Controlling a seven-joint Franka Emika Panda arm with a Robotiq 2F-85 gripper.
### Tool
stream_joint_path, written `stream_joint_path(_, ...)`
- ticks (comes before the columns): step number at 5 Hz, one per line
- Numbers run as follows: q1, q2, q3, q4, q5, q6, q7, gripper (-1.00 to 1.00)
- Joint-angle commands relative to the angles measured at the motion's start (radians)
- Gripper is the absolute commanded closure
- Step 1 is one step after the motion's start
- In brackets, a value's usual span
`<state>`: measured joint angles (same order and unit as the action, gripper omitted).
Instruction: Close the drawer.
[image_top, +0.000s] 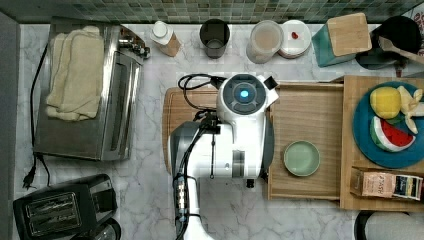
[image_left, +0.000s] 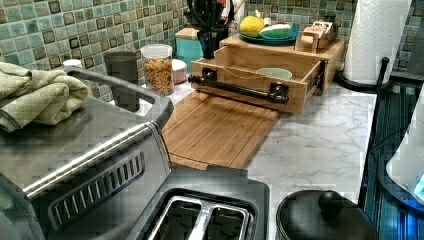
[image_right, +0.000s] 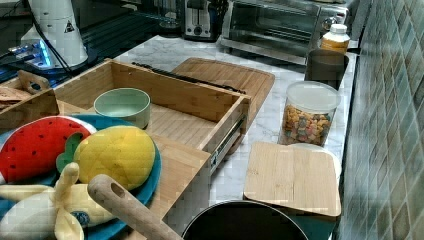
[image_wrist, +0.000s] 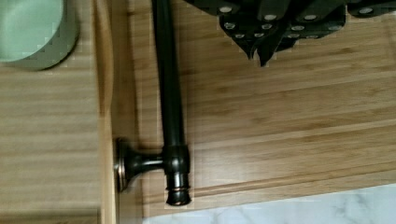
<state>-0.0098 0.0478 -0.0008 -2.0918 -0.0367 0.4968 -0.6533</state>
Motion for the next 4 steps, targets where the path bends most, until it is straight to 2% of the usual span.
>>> stream_joint_path(1, 0.043, 0.013, 0.042, -0.161, -0.121, 0.219, -0.059, 1.0)
stream_joint_path(2, 0.035, 0.041, 0.041, -0.181, -0.094, 0.271, -0.061, 1.0)
stream_joint_path(3, 0.042, 0.062, 0.038, -0.185, -0.139, 0.271, -0.035, 1.0)
stream_joint_path(4, 0.046, 0.068, 0.031, -0.234, -0.204, 0.355, -0.001, 1.0)
